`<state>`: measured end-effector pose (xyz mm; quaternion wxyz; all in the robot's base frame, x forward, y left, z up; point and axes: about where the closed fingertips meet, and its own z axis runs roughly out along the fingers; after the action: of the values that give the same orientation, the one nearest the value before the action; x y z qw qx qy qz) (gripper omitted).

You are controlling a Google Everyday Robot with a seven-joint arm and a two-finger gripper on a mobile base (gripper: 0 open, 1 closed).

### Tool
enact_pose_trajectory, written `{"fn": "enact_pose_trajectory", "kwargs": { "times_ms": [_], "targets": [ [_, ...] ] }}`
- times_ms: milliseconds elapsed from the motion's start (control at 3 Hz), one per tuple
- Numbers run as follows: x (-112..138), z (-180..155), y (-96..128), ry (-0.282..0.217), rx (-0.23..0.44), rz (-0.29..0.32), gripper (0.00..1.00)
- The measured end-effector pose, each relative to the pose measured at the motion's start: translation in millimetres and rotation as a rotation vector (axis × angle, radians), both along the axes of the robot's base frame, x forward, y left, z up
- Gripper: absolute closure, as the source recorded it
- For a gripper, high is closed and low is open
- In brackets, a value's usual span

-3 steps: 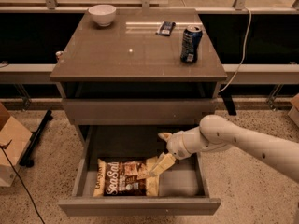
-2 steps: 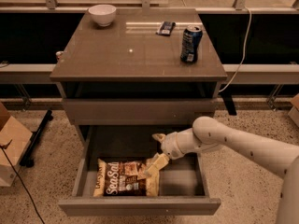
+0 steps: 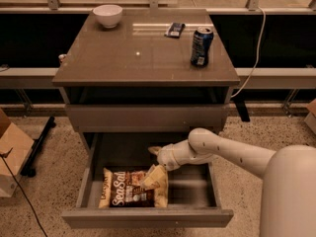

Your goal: Pick brown chip bag from middle drawer and place on counter

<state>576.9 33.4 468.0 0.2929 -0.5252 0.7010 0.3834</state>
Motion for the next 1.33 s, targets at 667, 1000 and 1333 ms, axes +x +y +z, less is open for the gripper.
{"fn": "enact_pose_trajectory", "kwargs": {
  "times_ms": [667,1000,1333],
  "targets": [
    [-7.0,-47.0,43.6,0.101,0.025,0.071,0.0],
    [-11.9,-60.3,52.3,0.138,0.032,0.086,0.19],
    [-18.3,-67.7,51.9,0.163,0.028,0.084,0.42]
  ]
}}
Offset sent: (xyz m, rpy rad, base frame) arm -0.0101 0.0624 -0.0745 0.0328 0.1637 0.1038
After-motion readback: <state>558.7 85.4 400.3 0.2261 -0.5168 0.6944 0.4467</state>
